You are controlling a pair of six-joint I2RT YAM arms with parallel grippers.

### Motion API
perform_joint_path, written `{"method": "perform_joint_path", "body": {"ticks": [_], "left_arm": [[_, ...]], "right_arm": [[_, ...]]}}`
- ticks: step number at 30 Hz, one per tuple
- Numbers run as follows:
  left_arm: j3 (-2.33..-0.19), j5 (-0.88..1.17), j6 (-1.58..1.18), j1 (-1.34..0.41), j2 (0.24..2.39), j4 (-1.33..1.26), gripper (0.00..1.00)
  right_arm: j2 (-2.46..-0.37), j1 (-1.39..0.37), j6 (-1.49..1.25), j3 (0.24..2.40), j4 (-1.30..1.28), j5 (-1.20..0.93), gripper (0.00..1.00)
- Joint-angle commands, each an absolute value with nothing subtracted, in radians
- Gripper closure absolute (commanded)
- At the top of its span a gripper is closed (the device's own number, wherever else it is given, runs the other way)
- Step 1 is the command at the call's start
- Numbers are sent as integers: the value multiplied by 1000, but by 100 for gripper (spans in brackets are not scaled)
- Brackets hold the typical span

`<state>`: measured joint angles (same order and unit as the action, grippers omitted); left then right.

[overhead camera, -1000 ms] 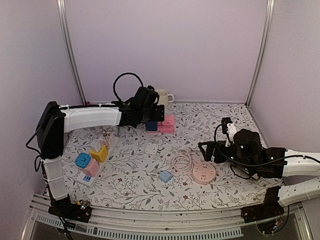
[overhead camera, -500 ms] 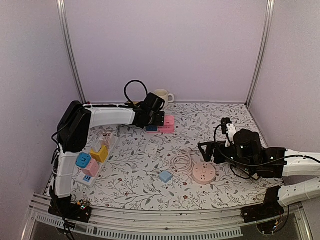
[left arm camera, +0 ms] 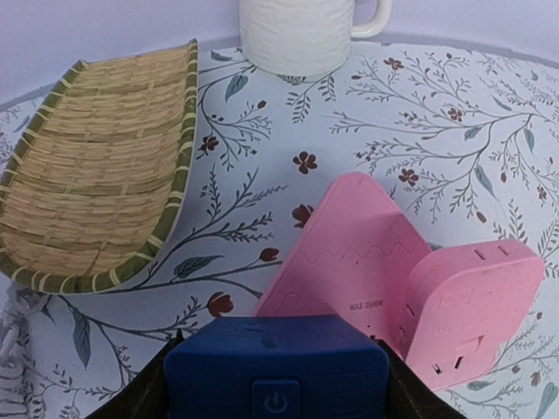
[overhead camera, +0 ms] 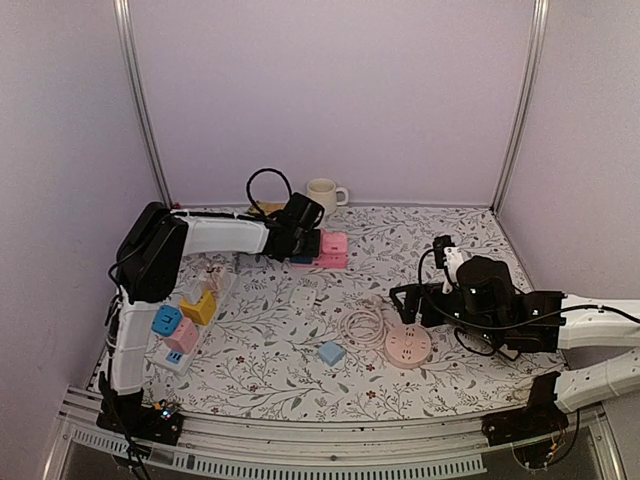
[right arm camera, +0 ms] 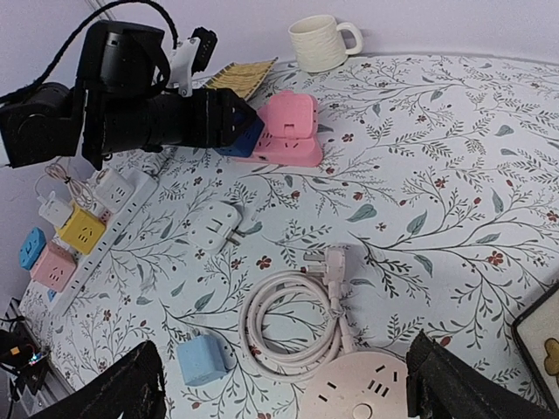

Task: Pull the plug off the socket

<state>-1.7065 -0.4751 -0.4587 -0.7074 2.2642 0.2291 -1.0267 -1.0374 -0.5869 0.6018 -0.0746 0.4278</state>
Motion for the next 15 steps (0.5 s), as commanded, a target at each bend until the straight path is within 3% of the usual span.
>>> {"method": "perform_joint_path", "body": {"ticks": [1,10,15], "left_arm": [[-1559,-431,-440,-711,2123,176,54],[-1125,-322,-376,-797,1800,-50,62],[-1004,-284,-360,-848,1722,-136,62]], "right_arm": [[-1075,-1028,-579,684,-51,377,1],[-1200,-973,-538,729,46,143,1],[-1322,-949,-508,770,98,19,1]]}}
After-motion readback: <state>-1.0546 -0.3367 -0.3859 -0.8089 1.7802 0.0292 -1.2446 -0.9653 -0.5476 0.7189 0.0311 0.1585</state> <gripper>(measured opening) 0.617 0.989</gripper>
